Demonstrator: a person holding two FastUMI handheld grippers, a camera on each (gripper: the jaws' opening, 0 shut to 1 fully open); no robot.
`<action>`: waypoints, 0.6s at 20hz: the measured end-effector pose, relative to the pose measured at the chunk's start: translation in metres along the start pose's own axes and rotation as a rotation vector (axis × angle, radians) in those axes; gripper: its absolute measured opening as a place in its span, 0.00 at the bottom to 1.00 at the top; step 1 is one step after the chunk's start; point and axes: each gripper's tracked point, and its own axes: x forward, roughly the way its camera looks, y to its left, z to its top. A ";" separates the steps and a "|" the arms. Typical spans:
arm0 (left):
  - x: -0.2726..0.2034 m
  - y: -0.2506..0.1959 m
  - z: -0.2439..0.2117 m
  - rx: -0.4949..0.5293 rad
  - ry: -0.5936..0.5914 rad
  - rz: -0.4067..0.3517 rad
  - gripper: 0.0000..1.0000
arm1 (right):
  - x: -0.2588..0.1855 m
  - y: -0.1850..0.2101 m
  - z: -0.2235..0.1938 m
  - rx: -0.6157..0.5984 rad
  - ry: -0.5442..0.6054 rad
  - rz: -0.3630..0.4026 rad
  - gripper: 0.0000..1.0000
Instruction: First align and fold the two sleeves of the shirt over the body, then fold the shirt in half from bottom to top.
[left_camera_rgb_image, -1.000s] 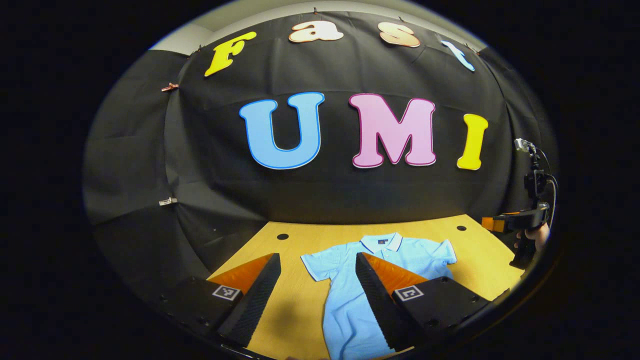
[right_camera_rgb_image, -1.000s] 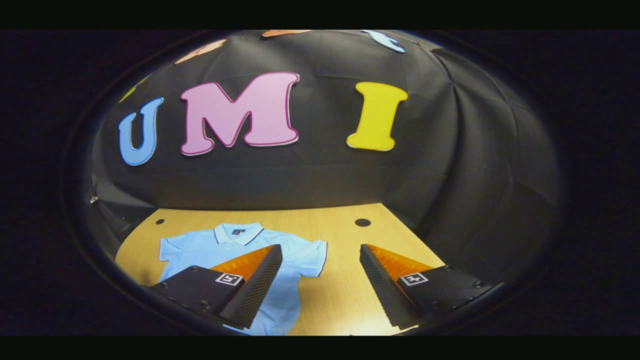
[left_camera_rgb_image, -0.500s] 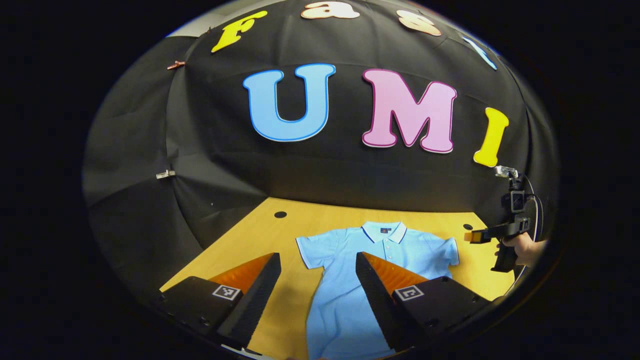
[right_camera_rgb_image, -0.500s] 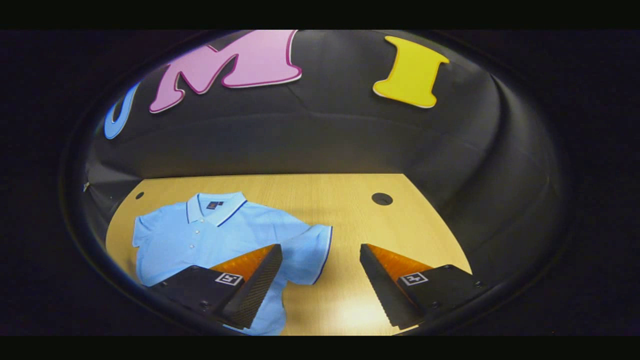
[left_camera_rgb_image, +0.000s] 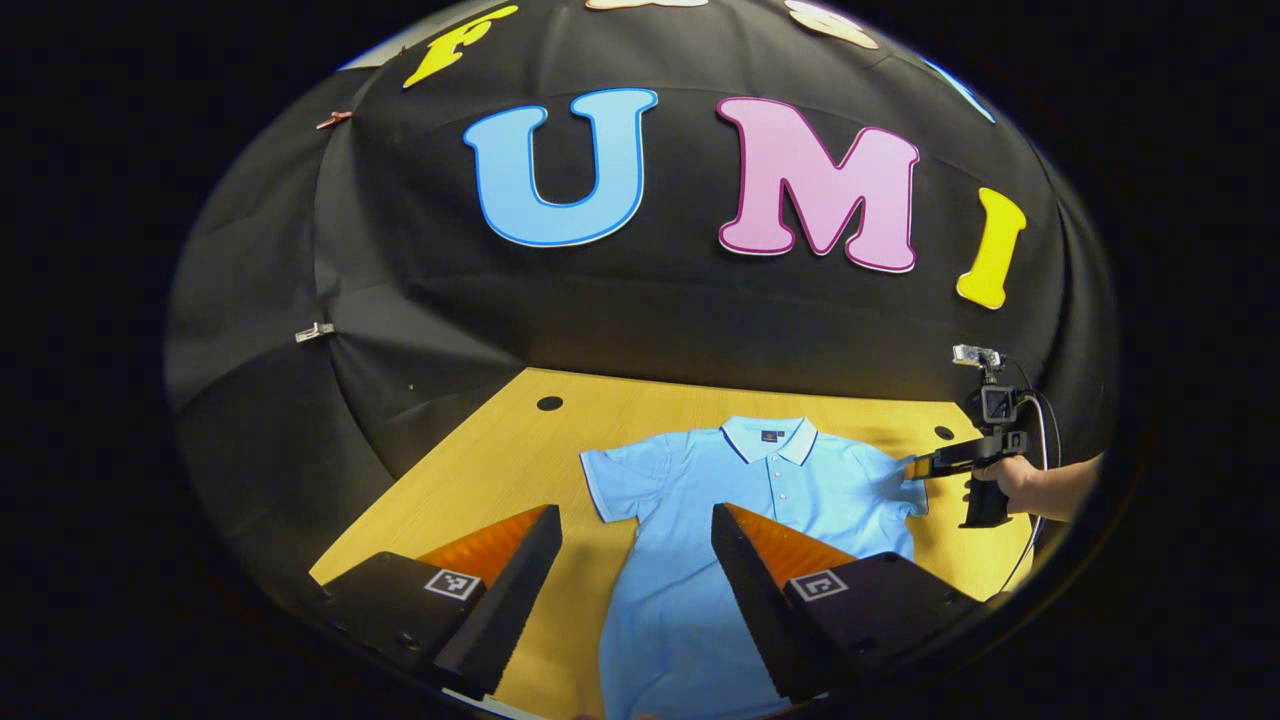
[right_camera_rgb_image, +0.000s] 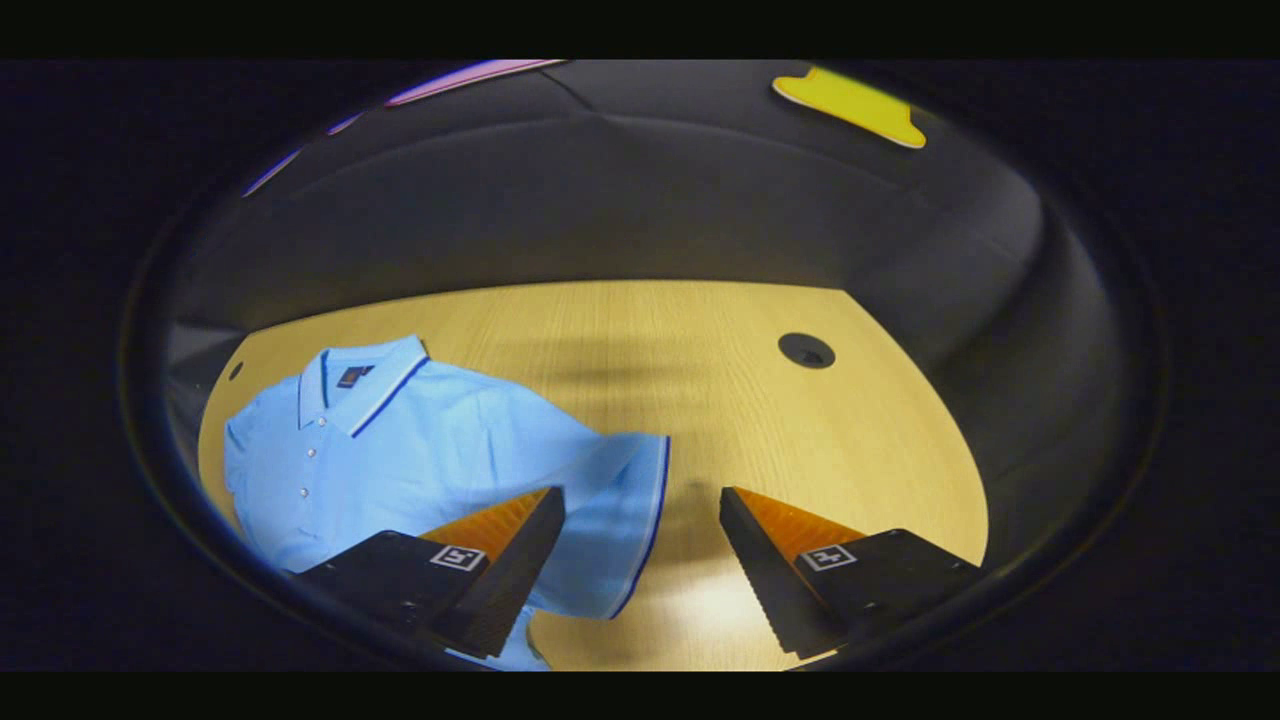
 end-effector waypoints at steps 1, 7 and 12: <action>0.004 -0.001 0.000 0.005 -0.001 -0.002 0.96 | 0.003 0.003 -0.006 0.002 0.022 0.014 0.98; 0.009 -0.001 0.000 0.010 0.004 -0.003 0.96 | 0.012 0.018 0.003 0.049 -0.003 0.050 0.54; 0.009 0.009 -0.004 0.006 0.009 0.015 0.96 | 0.010 0.025 0.005 0.034 -0.013 0.065 0.09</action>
